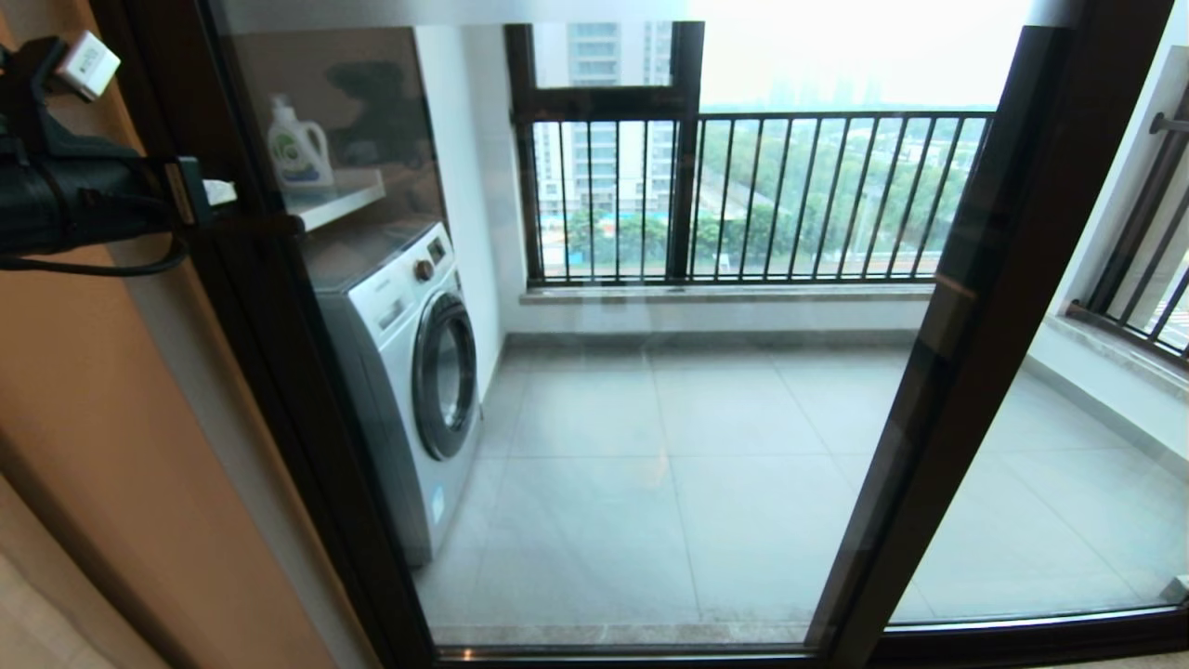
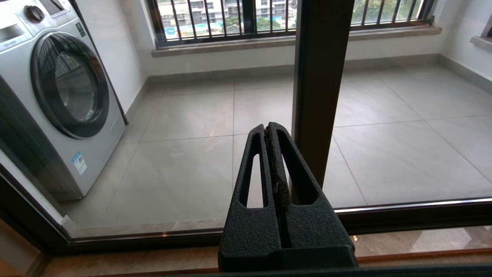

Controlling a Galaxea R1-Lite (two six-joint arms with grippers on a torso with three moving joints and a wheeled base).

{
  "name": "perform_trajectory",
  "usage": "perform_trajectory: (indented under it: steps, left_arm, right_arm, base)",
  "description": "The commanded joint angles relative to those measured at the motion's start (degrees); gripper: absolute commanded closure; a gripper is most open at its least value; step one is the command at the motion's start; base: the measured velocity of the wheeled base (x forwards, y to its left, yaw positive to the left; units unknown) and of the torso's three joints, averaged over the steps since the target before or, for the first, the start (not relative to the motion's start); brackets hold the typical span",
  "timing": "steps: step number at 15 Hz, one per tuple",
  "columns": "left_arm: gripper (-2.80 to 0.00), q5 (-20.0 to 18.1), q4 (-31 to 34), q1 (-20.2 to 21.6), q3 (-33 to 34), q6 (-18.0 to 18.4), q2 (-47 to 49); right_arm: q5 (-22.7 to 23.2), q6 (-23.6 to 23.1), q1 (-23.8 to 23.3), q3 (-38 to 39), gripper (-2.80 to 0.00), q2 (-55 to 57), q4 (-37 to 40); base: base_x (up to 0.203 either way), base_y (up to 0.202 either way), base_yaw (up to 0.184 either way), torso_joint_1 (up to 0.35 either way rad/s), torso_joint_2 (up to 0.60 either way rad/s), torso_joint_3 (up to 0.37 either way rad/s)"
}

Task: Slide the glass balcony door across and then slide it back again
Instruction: Open the slid door

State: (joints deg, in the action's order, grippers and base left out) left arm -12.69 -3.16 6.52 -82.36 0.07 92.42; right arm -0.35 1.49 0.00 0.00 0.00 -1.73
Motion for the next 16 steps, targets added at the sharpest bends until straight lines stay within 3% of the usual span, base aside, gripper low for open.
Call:
perform_trajectory:
  steps: [1, 9, 16]
  left_arm:
    - [0.0, -0.7, 0.9, 0.0, -2.3, -0.1, -2.2]
    - [0.0, 1.4, -2.0, -0.1, -5.0, -0.1, 9.1]
    - [0.0, 1.9, -4.3, -0.1, -3.5, 0.0, 11.0]
  right_arm:
    - [0.0, 0.0, 0.0, 0.5, 0.0, 0.0, 0.0]
    - [0.0, 0.0, 0.0, 0.5, 0.0, 0.0, 0.0]
    - [-0.1, 0.0, 0.0, 0.5, 0.0, 0.0, 0.0]
  base:
    - [0.0, 0.0, 0.0, 0.0, 0.0, 0.0]
    - [0.0, 0.0, 0.0, 0.0, 0.0, 0.0]
    - [0.0, 0.0, 0.0, 0.0, 0.0, 0.0]
